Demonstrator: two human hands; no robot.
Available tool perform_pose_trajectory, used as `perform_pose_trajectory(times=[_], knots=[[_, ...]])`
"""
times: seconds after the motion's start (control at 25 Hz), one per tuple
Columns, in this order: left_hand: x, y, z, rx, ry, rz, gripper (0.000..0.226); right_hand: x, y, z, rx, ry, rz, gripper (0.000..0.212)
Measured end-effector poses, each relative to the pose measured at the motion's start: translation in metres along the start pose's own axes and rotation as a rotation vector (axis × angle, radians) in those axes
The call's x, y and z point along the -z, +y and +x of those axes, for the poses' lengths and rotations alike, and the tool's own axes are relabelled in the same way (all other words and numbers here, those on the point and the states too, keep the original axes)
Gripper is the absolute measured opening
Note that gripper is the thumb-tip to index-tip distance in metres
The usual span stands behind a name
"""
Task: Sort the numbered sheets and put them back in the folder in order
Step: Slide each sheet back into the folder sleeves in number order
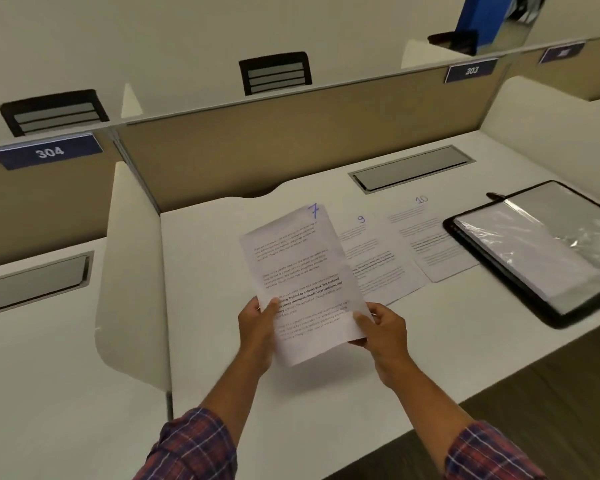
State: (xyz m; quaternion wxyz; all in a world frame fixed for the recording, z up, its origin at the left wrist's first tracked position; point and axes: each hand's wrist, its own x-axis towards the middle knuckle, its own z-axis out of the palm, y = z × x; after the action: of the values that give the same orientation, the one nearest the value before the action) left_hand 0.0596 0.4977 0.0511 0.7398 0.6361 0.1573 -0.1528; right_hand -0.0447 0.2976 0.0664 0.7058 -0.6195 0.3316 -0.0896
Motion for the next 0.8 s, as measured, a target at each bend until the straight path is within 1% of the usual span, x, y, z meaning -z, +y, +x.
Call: perform_pose_trajectory(times=[0.08,0.2,0.44,0.56,0.64,0.8], knots=[[-0.043,-0.010,-0.015,-0.016,-0.037,-0.060,0.025,0.043,-0.005,0.004,-0.010,0.034,0.083,0.018],[-0.108,-0.025,-0.039,-0.011,-0.060,-0.114,0.029,0.105,-0.012,0.011,0.002,0.073,0.119,0.020],[-0.236,-0.067,-0.078,0.070,-0.175,-0.111,0.029,0.239,-0.025,0.040,0.014,0.158,0.099,0.019],[-0.301,-0.081,-0.094,0.086,-0.239,-0.088,0.032,0.301,-0.034,0.053,0.035,0.214,0.138,0.018],[-0.340,-0.089,-0.102,0.104,-0.280,-0.065,0.033,0.335,-0.039,0.060,0.012,0.240,0.219,0.021],[-0.419,-0.098,-0.113,0.134,-0.358,-0.056,0.035,0.386,-0.041,0.078,-0.080,0.246,0.501,0.033]])
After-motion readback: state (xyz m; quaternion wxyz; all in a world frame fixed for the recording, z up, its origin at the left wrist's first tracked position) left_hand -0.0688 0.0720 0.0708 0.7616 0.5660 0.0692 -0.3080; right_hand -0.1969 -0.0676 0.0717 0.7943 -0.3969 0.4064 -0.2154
